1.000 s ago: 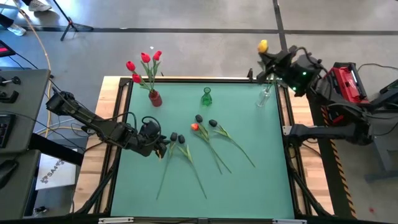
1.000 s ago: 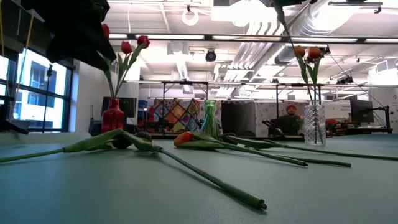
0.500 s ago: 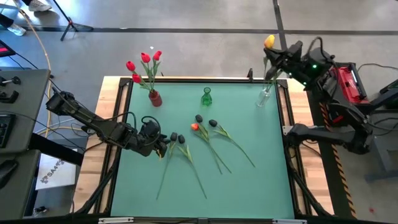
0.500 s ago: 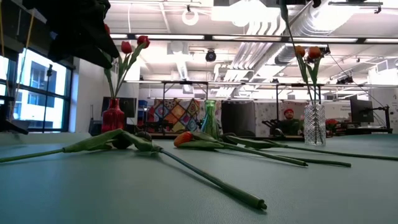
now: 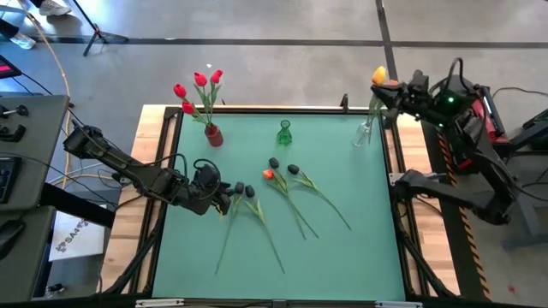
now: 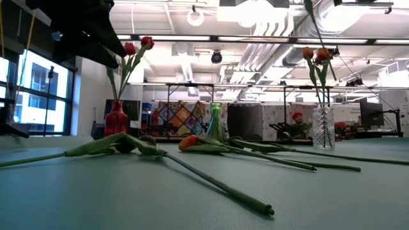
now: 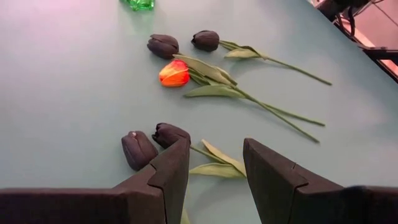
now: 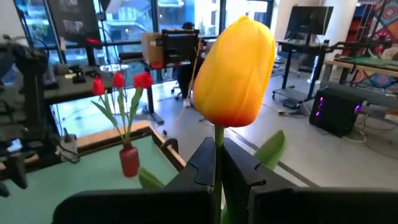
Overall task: Sort flowers into vase by color
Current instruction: Put the orange tulip into the transparent vase
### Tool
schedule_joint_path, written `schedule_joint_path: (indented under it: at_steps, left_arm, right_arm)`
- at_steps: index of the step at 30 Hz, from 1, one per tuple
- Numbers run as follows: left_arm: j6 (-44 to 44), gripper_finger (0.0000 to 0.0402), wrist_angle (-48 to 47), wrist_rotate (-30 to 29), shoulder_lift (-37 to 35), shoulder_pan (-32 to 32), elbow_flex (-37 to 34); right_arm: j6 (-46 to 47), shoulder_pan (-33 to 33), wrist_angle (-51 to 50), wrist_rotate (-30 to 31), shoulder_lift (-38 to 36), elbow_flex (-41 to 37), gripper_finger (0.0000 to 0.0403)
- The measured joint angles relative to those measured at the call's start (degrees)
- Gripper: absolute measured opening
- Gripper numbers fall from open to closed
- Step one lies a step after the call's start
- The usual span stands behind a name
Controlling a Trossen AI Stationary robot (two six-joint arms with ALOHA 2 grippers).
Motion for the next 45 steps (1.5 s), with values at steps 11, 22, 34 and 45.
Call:
schedule_joint_path:
  at_steps: [11, 22, 34, 45]
  left_arm:
    - [1.29, 0.0140, 0.74, -0.96, 0.00, 0.00, 0.00]
    - [1.35, 0.0140, 3.55, 1.95, 0.02, -0.25, 0.00]
    - [1.48, 0.0140, 3.58, 1.89, 0.02, -0.52, 0.00]
    - [0.89, 0.0140, 3.54, 1.97, 0.02, -0.52, 0.00]
  right_arm:
    - [4.33, 0.00, 17.86, 13.19, -10.38, -16.97, 0.0000]
    - [-3.76, -0.01, 28.51, 27.99, -10.13, -25.64, 0.0000]
    - [-6.23, 0.02, 33.04, 29.61, -9.85, -25.55, 0.0000]
    - [-4.31, 0.09, 29.00, 29.72, -7.44, -25.48, 0.0000]
